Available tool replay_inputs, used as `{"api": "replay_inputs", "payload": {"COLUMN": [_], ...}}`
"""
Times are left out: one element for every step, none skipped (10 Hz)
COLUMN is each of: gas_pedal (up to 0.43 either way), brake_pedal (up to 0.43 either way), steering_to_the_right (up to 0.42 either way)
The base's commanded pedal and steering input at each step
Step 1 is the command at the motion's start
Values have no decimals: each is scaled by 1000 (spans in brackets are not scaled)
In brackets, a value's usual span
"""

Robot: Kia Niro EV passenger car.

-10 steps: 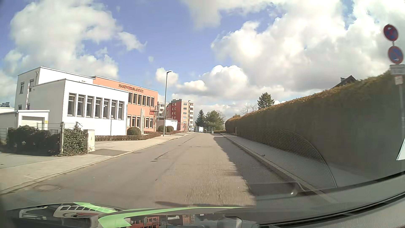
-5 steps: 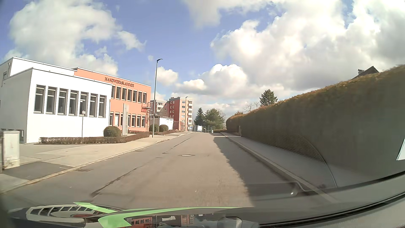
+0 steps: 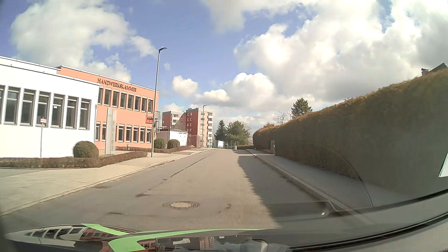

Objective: Follow the waypoints while adhering to traffic rules and regulations

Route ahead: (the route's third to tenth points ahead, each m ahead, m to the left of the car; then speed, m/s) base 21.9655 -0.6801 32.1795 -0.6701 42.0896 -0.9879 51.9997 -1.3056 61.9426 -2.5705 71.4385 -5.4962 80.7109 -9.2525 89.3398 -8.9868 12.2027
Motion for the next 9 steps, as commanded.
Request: {"api": "replay_inputs", "payload": {"gas_pedal": [138, 138, 138, 138, 138, 138, 138, 138, 130], "brake_pedal": [0, 0, 0, 0, 0, 0, 0, 0, 0], "steering_to_the_right": [0, 0, 0, 0, 0, 0, 0, 0, 0]}}
